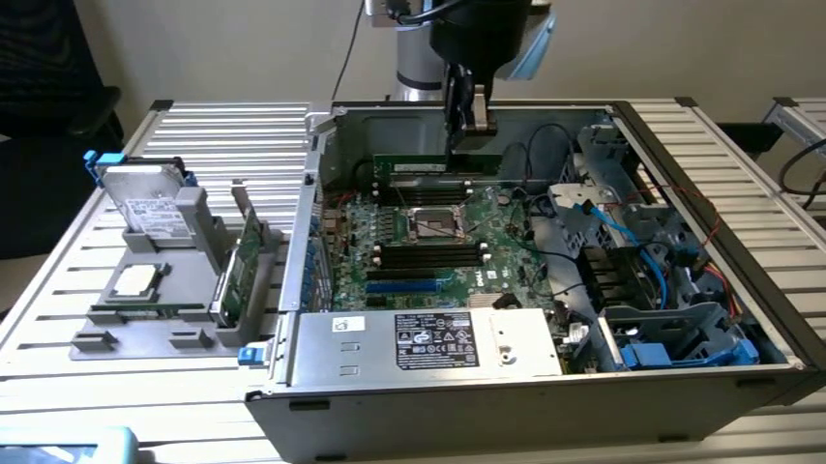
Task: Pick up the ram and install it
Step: 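Pick up the ram and move it above insertion slot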
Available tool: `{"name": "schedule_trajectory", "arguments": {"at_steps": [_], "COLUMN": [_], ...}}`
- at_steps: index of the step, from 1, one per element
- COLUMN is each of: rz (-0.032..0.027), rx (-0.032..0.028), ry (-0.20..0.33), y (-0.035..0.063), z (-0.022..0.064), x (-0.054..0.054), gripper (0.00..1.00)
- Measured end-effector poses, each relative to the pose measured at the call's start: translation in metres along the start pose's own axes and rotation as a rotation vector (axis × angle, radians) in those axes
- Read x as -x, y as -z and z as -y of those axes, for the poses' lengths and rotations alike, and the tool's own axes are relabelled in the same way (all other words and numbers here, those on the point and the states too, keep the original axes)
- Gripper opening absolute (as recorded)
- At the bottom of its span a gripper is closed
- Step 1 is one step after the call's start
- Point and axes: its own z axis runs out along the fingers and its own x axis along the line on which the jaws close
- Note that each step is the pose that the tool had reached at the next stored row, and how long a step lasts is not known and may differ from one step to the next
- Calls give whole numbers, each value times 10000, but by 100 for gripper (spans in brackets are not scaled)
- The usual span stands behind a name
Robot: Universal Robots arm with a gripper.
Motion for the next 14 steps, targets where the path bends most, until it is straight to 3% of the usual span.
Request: {"name": "schedule_trajectory", "arguments": {"at_steps": [6,14], "rz": [-3,-3], "rx": [-107,-107], "ry": [49,59], "y": [-44,-56], "z": [8,8], "x": [54,55], "gripper": [13,13]}}
